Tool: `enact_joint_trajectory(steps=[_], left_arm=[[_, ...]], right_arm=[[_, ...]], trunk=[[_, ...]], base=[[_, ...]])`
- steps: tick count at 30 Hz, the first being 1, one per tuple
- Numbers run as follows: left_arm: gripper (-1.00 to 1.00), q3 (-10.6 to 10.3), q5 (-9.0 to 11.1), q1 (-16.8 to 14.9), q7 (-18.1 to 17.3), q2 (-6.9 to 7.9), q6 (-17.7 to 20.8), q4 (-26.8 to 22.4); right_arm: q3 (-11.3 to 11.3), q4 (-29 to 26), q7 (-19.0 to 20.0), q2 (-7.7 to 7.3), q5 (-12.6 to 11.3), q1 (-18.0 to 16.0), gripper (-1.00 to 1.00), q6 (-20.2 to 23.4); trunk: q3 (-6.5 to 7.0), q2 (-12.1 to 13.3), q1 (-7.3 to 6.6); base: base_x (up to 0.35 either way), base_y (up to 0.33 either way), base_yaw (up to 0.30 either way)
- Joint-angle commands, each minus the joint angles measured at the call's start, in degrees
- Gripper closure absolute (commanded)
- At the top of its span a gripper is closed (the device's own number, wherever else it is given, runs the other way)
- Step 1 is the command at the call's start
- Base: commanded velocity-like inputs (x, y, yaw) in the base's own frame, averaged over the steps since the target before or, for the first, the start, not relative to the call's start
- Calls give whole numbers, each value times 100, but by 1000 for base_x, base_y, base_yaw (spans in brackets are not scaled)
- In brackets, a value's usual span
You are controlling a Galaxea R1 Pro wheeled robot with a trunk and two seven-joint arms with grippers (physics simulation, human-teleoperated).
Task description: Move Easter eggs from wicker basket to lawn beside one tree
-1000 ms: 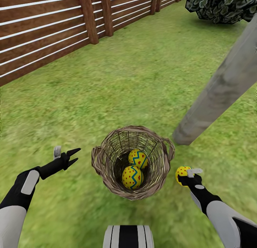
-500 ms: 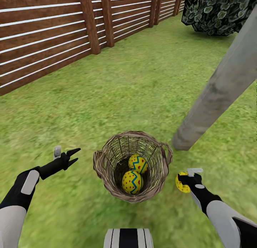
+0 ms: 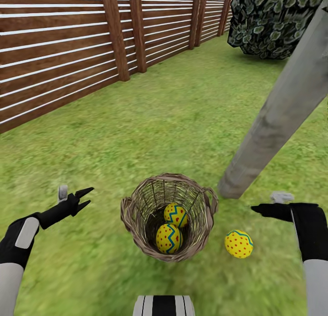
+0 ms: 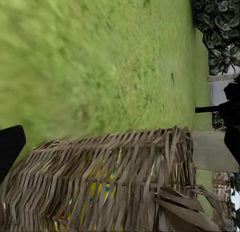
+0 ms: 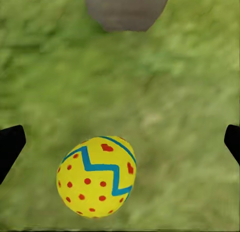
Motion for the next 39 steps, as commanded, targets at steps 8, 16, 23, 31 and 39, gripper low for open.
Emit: enact_joint_trajectory(steps=[8, 16, 23, 31, 39], left_arm=[[-100, 14, -16, -4, 0, 11, 26, 11], [-100, 28, -24, -4, 0, 35, 18, 235], [-100, 27, -22, -4, -6, 84, 17, 239], [-100, 28, -12, -4, -17, 188, 17, 240], [-100, 776, -17, -4, -158, 521, 33, 248]], right_arm=[[-581, -1829, 3232, 19, 54, 856, -100, 773], [-618, -1892, 4002, 31, -300, 886, -100, 719], [-408, -1981, 3964, 235, -613, 883, -100, 641], [1208, -1973, 2380, 1019, -617, 882, -100, 637], [2369, -1957, 557, 1638, -579, 879, -100, 637]], trunk=[[174, 9, -21], [351, 20, -42], [506, 30, -60], [683, 40, -80], [861, 51, -101]], base=[[0, 0, 0], [0, 0, 0], [0, 0, 0], [0, 0, 0], [0, 0, 0]])
